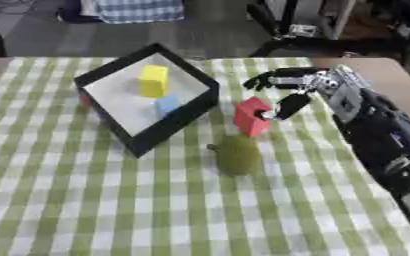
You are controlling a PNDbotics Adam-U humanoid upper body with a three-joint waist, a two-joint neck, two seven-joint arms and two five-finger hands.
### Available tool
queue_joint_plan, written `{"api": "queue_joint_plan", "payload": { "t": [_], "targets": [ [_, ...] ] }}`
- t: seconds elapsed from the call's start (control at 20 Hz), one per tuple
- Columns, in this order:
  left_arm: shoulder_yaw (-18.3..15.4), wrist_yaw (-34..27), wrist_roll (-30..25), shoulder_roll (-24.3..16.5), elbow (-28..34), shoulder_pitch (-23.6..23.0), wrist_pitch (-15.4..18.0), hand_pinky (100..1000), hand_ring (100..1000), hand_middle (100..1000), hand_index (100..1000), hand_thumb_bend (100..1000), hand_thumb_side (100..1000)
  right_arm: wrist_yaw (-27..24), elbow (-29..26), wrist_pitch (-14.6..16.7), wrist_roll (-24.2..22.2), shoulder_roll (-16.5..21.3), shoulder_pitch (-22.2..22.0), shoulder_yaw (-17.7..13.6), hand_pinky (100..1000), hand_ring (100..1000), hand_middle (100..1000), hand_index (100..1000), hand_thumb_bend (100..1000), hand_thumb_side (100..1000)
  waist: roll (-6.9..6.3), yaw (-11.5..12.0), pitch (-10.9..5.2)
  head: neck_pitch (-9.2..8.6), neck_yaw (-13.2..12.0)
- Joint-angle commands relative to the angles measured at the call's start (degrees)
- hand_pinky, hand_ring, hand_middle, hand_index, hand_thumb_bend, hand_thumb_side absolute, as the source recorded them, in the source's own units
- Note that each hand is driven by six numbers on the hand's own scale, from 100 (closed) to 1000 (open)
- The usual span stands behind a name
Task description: Pick up objects on the table and place them in the box.
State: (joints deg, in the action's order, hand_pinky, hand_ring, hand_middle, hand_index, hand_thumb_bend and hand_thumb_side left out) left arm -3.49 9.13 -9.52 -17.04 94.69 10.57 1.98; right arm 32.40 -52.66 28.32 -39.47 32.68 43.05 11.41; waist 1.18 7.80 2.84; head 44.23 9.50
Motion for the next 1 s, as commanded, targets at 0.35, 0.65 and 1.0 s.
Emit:
{"api": "queue_joint_plan", "payload": {
  "t": [0.35,0.65,1.0],
  "targets": [
    [-0.5,0.0,-0.2,-0.6,1.2,0.3,0.0,727,579,605,922,122,1000,1.8,-0.4,10.0,-11.1,1.9,0.7,0.6,944,936,934,1000,252,415,-0.41,0.1,0.17,-0.11,0.1],
    [-0.4,0.0,-0.3,-0.6,1.2,0.3,0.1,728,580,606,922,119,1000,4.2,0.2,10.4,-11.2,1.4,0.7,0.8,944,939,937,1000,261,410,-0.48,0.1,0.26,-0.11,0.1],
    [-0.4,-0.1,-0.4,-0.4,1.3,0.3,0.1,728,580,606,923,119,1000,7.3,1.6,10.6,-10.4,-0.1,1.4,0.4,944,940,936,1000,257,380,-0.78,0.5,0.41,-0.11,0.3]
  ]
}}
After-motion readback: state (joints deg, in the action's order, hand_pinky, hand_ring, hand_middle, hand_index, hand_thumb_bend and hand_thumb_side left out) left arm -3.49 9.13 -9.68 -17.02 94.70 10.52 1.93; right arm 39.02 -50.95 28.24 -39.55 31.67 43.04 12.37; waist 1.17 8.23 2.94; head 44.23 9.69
